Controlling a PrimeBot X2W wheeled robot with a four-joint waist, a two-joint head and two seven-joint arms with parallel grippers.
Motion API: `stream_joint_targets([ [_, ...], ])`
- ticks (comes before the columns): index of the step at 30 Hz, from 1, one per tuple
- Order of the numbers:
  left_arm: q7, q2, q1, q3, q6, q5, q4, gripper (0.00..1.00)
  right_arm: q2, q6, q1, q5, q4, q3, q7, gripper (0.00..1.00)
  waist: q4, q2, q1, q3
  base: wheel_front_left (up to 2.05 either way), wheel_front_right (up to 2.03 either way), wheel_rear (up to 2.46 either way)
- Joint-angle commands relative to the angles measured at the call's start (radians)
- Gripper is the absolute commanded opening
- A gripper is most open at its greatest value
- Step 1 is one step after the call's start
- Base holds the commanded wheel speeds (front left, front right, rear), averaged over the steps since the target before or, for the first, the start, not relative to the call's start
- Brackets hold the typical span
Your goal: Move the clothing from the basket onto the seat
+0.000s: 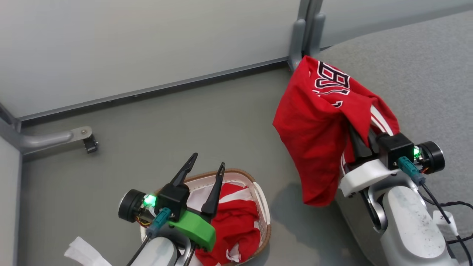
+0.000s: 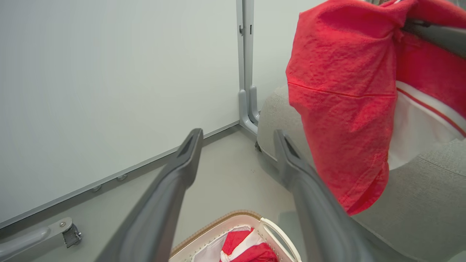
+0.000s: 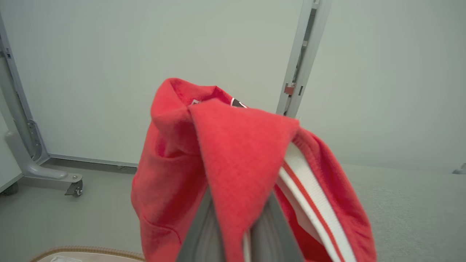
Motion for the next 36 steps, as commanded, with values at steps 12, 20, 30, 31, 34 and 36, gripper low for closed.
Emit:
stream_joint_targets([
  [12,0.014,0.021,-0.084,-0.023,-0.012,0.036,-0.002,1.00,-0.002,-0.001,0.011,0.020,-0.052,-0.046,-0.005,0.00,-0.233,-0.0001,0.0000,0.155,0.00,0.00,0.00],
  [20,0.022,0.024,-0.120,-0.040,-0.018,0.050,-0.013,1.00,-0.002,-0.001,-0.012,0.028,-0.060,-0.069,-0.005,0.00,-0.253,-0.0001,0.0000,0.212,0.00,0.00,0.00],
  [30,0.029,0.031,-0.168,-0.061,-0.005,0.088,-0.071,1.00,-0.069,-0.001,-0.149,-0.028,-0.071,-0.139,-0.005,0.00,-0.168,-0.0001,0.0000,0.316,0.00,0.00,0.00],
  [31,0.030,0.032,-0.173,-0.063,-0.003,0.092,-0.080,1.00,-0.087,-0.001,-0.172,-0.034,-0.071,-0.144,-0.005,0.00,-0.157,-0.0001,0.0000,0.328,0.00,0.00,0.00],
  [34,0.036,0.035,-0.190,-0.067,0.002,0.103,-0.109,1.00,-0.153,-0.001,-0.259,-0.049,-0.063,-0.166,-0.005,0.00,-0.114,-0.0001,0.0000,0.372,0.00,0.00,0.00],
  [36,0.044,0.035,-0.202,-0.071,0.000,0.111,-0.129,1.00,-0.203,-0.001,-0.318,-0.059,-0.053,-0.183,-0.005,0.00,-0.084,-0.0001,0.0000,0.404,0.00,0.00,0.00],
])
